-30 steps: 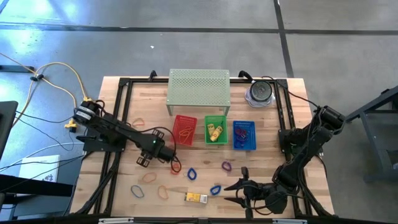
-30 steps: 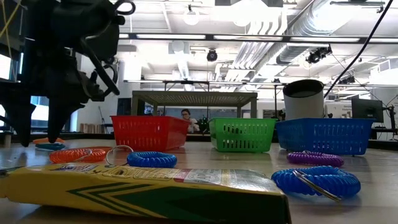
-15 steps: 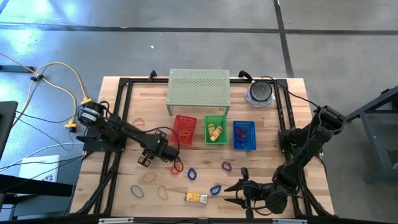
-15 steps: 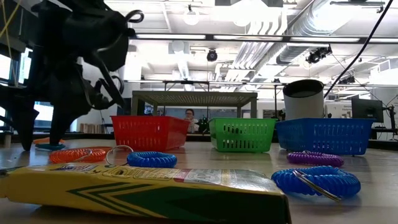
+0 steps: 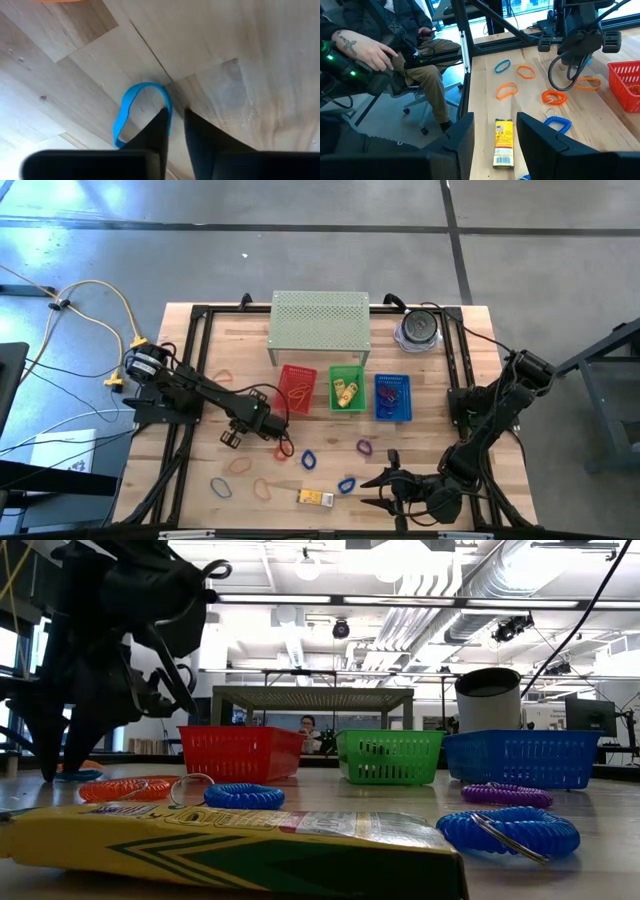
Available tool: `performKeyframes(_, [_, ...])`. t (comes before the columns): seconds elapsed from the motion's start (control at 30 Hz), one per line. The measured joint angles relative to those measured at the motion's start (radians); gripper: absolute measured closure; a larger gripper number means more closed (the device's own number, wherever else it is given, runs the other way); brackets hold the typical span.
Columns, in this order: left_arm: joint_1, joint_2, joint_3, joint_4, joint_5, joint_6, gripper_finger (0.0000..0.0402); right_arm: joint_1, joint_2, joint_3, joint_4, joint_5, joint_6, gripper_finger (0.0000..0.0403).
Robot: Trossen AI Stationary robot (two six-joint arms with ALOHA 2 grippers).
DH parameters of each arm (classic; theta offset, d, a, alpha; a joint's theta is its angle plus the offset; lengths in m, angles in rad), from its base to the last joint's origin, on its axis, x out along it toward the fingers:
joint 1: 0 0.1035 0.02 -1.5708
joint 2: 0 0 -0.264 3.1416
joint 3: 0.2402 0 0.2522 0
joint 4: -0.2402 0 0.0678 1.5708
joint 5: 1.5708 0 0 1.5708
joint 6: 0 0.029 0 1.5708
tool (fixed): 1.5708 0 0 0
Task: Pick & Place Office Desk Supplies
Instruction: Put the top blue rubber band into the red bin
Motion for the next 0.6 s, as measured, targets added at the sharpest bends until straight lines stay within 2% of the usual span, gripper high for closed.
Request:
performKeyframes(0.17, [0.0,0.001,-0.001,-0.003,-0.021,-0.031,0.0397,0.0,0.0,0.0,0.0,0.0,0.0,0.0268])
performKeyframes(0.4, [-0.026,-0.002,0.0,-0.008,-0.068,-0.006,0.04,0.0,0.0,0.0,0.0,0.0,0.0,0.0268])
performKeyframes(0.6, [-0.073,-0.032,0.053,-0.089,-0.12,-0.077,0.0401,0.0,0.0,0.0,0.0,0.0,-0.007,0.0268])
